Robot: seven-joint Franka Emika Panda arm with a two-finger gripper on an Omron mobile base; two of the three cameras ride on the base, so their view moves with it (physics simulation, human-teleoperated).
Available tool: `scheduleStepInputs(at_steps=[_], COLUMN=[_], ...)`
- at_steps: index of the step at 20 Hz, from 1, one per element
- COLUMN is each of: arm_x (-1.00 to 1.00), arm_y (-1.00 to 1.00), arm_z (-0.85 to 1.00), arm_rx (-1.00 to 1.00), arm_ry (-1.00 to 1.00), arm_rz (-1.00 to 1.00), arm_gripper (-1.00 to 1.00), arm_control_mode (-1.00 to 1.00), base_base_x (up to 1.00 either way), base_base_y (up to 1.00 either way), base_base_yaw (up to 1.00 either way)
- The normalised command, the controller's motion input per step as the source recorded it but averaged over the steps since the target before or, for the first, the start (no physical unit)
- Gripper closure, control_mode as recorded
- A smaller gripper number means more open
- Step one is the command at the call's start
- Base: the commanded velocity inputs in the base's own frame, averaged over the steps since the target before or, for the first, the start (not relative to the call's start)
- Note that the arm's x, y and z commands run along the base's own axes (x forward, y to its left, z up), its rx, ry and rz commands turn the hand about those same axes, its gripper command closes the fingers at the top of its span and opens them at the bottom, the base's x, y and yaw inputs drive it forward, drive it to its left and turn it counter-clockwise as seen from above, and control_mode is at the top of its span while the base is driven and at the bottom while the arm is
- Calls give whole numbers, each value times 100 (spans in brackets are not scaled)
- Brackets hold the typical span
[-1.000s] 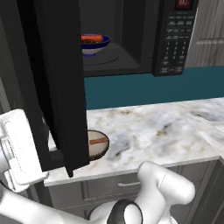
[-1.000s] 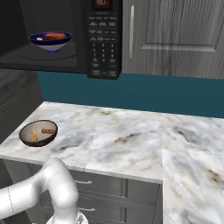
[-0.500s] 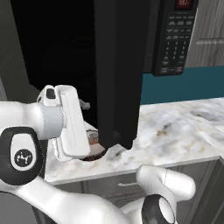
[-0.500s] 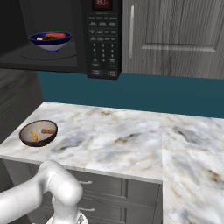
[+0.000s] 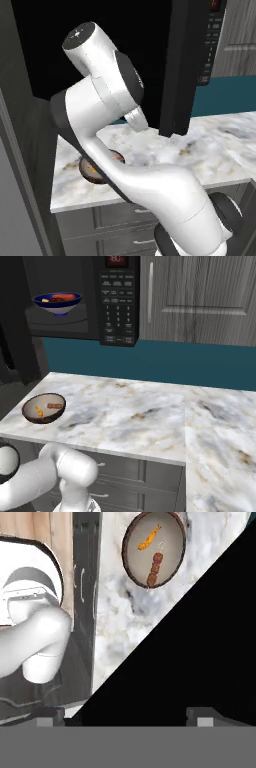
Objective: Place the bowl containing the steak and carrot in the microwave. Close the microwave door and press the start button to microwave the meal.
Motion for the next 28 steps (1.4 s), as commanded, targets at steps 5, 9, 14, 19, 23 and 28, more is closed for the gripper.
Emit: scheduleStepInputs(at_steps=[5,9,14,19,23,28], arm_x=[99,100,100,100,91,71], arm_y=[-60,-55,-52,-22,18,66], arm_z=[0,-8,-13,-28,7,17], arm_rx=[38,38,32,21,7,0], arm_ry=[9,-2,-10,-13,-14,-8], arm_rz=[35,29,19,8,-4,-18], arm_gripper=[-100,-100,-100,-100,-100,-100], arm_control_mode=[-100,-100,-100,-100,-100,-100], base_base_x=[0,0,0,0,0,0], base_base_y=[0,0,0,0,0,0], base_base_yaw=[0,0,0,0,0,0])
